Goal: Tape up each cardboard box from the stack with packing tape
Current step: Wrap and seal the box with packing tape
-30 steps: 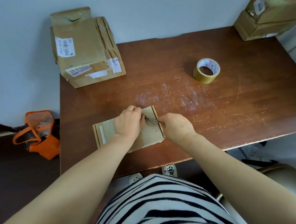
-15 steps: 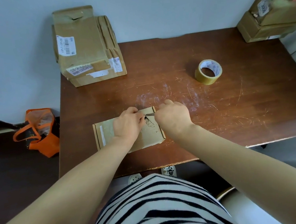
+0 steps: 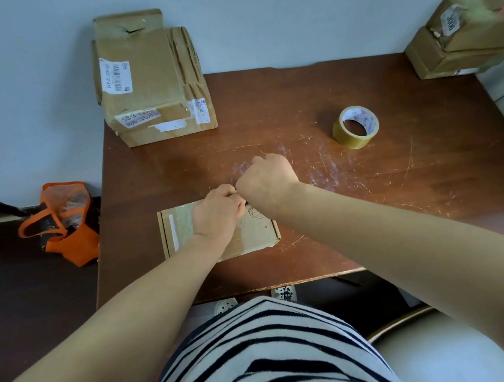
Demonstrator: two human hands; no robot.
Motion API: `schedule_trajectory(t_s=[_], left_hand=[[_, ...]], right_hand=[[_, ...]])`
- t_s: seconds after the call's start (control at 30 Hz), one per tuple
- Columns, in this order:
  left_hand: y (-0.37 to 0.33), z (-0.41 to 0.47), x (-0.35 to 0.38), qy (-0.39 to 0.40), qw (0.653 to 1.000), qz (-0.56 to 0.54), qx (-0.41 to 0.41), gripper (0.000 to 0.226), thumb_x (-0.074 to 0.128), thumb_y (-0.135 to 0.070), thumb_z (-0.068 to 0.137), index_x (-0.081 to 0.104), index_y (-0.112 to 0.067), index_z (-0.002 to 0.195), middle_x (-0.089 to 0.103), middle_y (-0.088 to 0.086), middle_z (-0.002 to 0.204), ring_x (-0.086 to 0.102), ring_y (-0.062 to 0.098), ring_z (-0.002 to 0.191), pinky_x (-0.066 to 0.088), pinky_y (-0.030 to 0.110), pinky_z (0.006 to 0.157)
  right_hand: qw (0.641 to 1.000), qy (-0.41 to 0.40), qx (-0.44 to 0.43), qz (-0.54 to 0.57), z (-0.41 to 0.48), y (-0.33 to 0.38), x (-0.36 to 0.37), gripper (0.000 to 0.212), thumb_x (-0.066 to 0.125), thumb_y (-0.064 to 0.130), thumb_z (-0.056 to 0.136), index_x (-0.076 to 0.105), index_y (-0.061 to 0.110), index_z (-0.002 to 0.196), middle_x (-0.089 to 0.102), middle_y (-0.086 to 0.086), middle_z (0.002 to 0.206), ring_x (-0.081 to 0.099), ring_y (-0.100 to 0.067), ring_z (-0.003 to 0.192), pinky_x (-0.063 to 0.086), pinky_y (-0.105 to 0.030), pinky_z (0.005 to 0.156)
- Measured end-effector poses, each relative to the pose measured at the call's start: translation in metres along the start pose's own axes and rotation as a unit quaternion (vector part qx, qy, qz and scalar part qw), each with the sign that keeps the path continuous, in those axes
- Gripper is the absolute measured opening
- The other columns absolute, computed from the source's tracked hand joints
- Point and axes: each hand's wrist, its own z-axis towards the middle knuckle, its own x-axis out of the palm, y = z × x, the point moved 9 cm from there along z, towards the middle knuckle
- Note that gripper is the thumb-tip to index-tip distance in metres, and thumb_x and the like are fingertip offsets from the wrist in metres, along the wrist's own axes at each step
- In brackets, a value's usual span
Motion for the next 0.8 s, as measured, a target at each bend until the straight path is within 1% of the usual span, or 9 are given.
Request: schedule_trajectory(t_s=[0.13, 0.2, 0.27, 0.33, 0.4, 0.5, 0.57, 0.67, 0.8], left_hand=[[0.001, 0.001, 0.003, 0.014, 1.000, -0.019, -0.015, 0.030, 0.042, -0.024, 0.100, 0.057, -0.014, 0.124, 0.055, -0.002, 0.115, 0.050, 0.017, 0.113, 0.030, 0.024, 0.070], [0.004, 0.005, 0.005, 0.005, 0.999, -0.047, -0.020, 0.029, 0.042, -0.024, 0.099, 0.057, -0.016, 0.124, 0.056, -0.005, 0.116, 0.050, 0.016, 0.113, 0.030, 0.024, 0.071], [0.004, 0.006, 0.007, 0.002, 0.999, -0.045, -0.011, 0.030, 0.046, -0.028, 0.099, 0.059, -0.017, 0.123, 0.057, -0.005, 0.125, 0.050, 0.015, 0.115, 0.032, 0.025, 0.070], [-0.001, 0.003, 0.000, -0.067, 0.997, -0.039, 0.029, 0.018, 0.064, -0.024, 0.091, 0.070, -0.014, 0.105, 0.064, -0.001, 0.110, 0.059, 0.018, 0.101, 0.034, 0.024, 0.060], [-0.003, 0.001, 0.000, -0.086, 0.994, -0.045, 0.058, 0.007, 0.077, -0.014, 0.078, 0.073, -0.009, 0.079, 0.068, 0.005, 0.088, 0.063, 0.025, 0.078, 0.031, 0.022, 0.055], [-0.002, 0.002, 0.003, -0.111, 0.990, -0.042, 0.080, 0.011, 0.081, -0.011, 0.070, 0.072, -0.011, 0.065, 0.067, 0.003, 0.079, 0.062, 0.024, 0.065, 0.031, 0.019, 0.049], [-0.002, 0.003, -0.001, -0.126, 0.987, -0.036, 0.088, 0.017, 0.088, -0.015, 0.060, 0.071, -0.017, 0.058, 0.066, -0.002, 0.072, 0.060, 0.018, 0.055, 0.031, 0.014, 0.044], [-0.005, 0.002, -0.002, -0.124, 0.985, -0.053, 0.109, 0.017, 0.089, -0.017, 0.060, 0.072, -0.019, 0.059, 0.065, -0.004, 0.072, 0.060, 0.017, 0.056, 0.034, 0.015, 0.041], [-0.004, 0.000, -0.003, -0.146, 0.981, -0.056, 0.116, 0.016, 0.089, -0.017, 0.062, 0.073, -0.020, 0.061, 0.066, -0.003, 0.074, 0.062, 0.017, 0.058, 0.034, 0.016, 0.040]], right_hand=[[0.999, 0.010, -0.039, -0.033, -0.004, 0.012, 0.002, 0.020, 0.058, 0.002, 0.087, 0.045, 0.018, 0.088, 0.058, -0.003, 0.110, 0.046, -0.024, 0.111, 0.037, -0.029, 0.086], [0.999, 0.021, -0.035, -0.024, -0.001, 0.011, 0.005, 0.031, 0.059, 0.001, 0.086, 0.034, 0.018, 0.078, 0.055, -0.003, 0.099, 0.047, -0.023, 0.106, 0.039, -0.029, 0.082], [0.999, 0.038, -0.001, 0.008, 0.003, 0.004, 0.008, 0.030, 0.056, -0.002, 0.084, 0.035, 0.013, 0.071, 0.049, 0.000, 0.085, 0.051, -0.022, 0.096, 0.041, -0.028, 0.071], [0.998, 0.040, 0.029, 0.039, 0.004, -0.003, 0.008, 0.028, 0.054, -0.005, 0.083, 0.039, 0.013, 0.067, 0.045, 0.001, 0.073, 0.050, -0.017, 0.075, 0.036, -0.025, 0.055], [0.995, 0.044, 0.049, 0.072, 0.005, -0.010, 0.009, 0.026, 0.052, -0.007, 0.083, 0.043, 0.012, 0.067, 0.042, 0.002, 0.067, 0.041, -0.014, 0.058, 0.029, -0.024, 0.047], [0.983, 0.063, 0.093, 0.144, 0.002, -0.030, 0.011, 0.023, 0.048, -0.007, 0.086, 0.049, 0.012, 0.073, 0.040, 0.003, 0.066, 0.042, -0.017, 0.060, 0.033, -0.027, 0.054], [0.972, 0.074, 0.117, 0.188, -0.002, -0.045, 0.015, 0.032, 0.046, -0.008, 0.086, 0.038, 0.014, 0.064, 0.039, 0.002, 0.066, 0.040, -0.017, 0.058, 0.036, -0.030, 0.066], [0.963, 0.068, 0.149, 0.213, -0.005, -0.061, 0.026, 0.031, 0.048, -0.012, 0.080, 0.041, 0.013, 0.062, 0.040, 0.001, 0.062, 0.039, -0.022, 0.054, 0.034, -0.026, 0.054], [0.961, 0.060, 0.153, 0.222, -0.003, -0.063, 0.040, 0.025, 0.050, -0.009, 0.083, 0.060, 0.013, 0.086, 0.047, 0.002, 0.066, 0.041, -0.018, 0.052, 0.028, -0.023, 0.047]])
